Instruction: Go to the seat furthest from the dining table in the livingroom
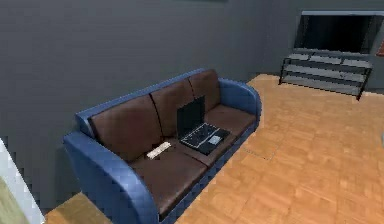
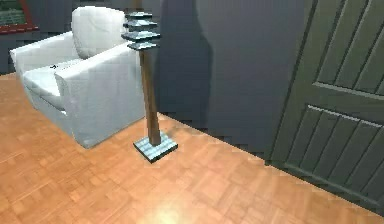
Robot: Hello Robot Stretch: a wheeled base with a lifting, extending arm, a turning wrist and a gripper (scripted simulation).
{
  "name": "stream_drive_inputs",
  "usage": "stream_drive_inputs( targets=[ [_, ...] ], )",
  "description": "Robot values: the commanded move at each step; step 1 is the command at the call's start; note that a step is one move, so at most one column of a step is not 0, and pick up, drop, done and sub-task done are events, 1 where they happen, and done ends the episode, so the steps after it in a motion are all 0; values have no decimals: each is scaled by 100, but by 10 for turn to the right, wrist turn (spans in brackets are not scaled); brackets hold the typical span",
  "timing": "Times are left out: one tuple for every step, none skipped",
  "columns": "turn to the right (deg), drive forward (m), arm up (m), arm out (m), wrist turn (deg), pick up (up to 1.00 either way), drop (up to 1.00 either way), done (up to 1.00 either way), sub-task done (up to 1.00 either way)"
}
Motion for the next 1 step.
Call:
stream_drive_inputs(
  targets=[
    [0,0,0,0,0,0,0,100,0]
  ],
)
